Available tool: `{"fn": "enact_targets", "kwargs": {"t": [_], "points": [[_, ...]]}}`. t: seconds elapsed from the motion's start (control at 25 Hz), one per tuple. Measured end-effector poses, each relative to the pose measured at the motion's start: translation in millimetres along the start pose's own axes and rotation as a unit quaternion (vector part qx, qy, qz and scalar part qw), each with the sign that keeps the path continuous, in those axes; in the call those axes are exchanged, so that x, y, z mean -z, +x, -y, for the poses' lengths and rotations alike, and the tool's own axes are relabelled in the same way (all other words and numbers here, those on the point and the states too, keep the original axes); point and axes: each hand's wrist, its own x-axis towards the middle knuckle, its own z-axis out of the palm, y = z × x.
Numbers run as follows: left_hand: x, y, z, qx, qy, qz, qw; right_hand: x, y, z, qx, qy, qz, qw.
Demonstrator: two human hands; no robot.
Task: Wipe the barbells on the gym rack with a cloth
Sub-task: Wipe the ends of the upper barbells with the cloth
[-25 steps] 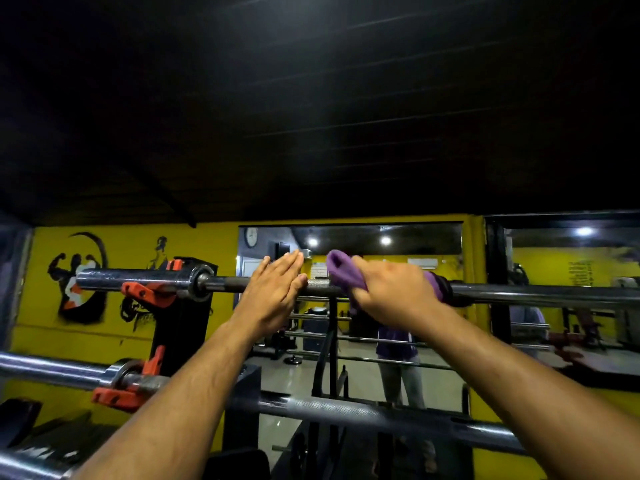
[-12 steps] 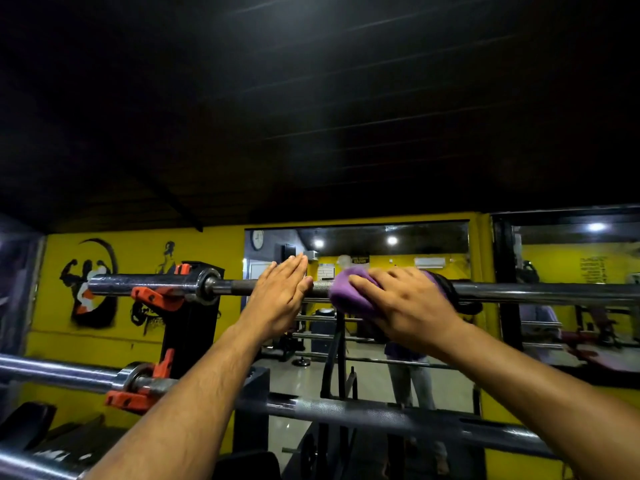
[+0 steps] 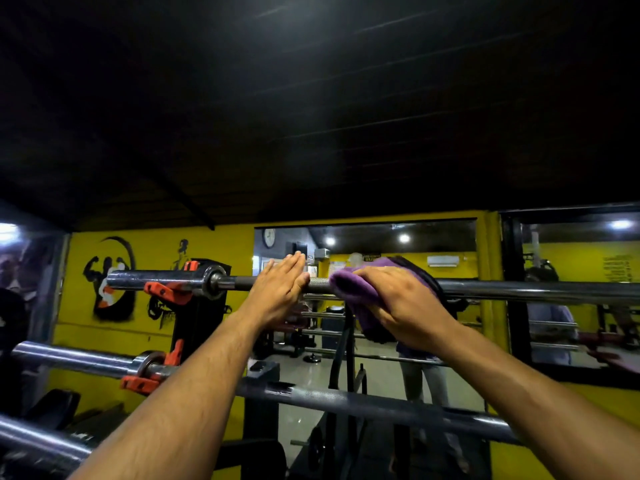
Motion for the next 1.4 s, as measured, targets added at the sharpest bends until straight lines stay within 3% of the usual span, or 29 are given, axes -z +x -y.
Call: {"fn": "enact_targets", "kwargs": {"t": [0.16, 0.24, 0.32, 0.4, 0.48, 0.52, 0.6, 0.8, 1.08, 1.4], "points": [[14, -6, -16, 0.047, 0.012, 0.051, 0.998, 24, -62, 13, -0.088, 0.166, -0.017, 0.982], [17, -10, -42, 0.045, 0.006, 0.01, 0.999, 34, -90, 10, -0.206, 0.274, -0.087, 0.935], [14, -10, -88, -0.012, -0.001, -0.049, 0.999, 42, -113, 1, -0.373, 0.369, -0.171, 0.834], [7, -3, -143, -0.085, -0.001, -0.054, 0.995, 47, -138, -14, -0.498, 0.487, -0.251, 0.672], [-4, 7, -192, -0.13, 0.016, -0.041, 0.991, 60, -162, -28, -0.539, 0.575, -0.34, 0.513], [-10, 13, -210, -0.139, 0.018, -0.038, 0.989, 68, -172, -36, -0.545, 0.59, -0.374, 0.464], [-20, 23, -233, -0.139, 0.006, -0.033, 0.99, 85, -185, -46, -0.534, 0.597, -0.434, 0.412], [-32, 38, -259, -0.096, 0.017, -0.028, 0.995, 127, -197, -92, -0.465, 0.596, -0.53, 0.383], [-30, 37, -255, -0.095, 0.047, -0.021, 0.994, 147, -146, -108, -0.474, 0.616, -0.524, 0.349], [-38, 42, -214, 0.004, 0.079, -0.044, 0.996, 106, -113, -105, -0.473, 0.621, -0.528, 0.334]]}}
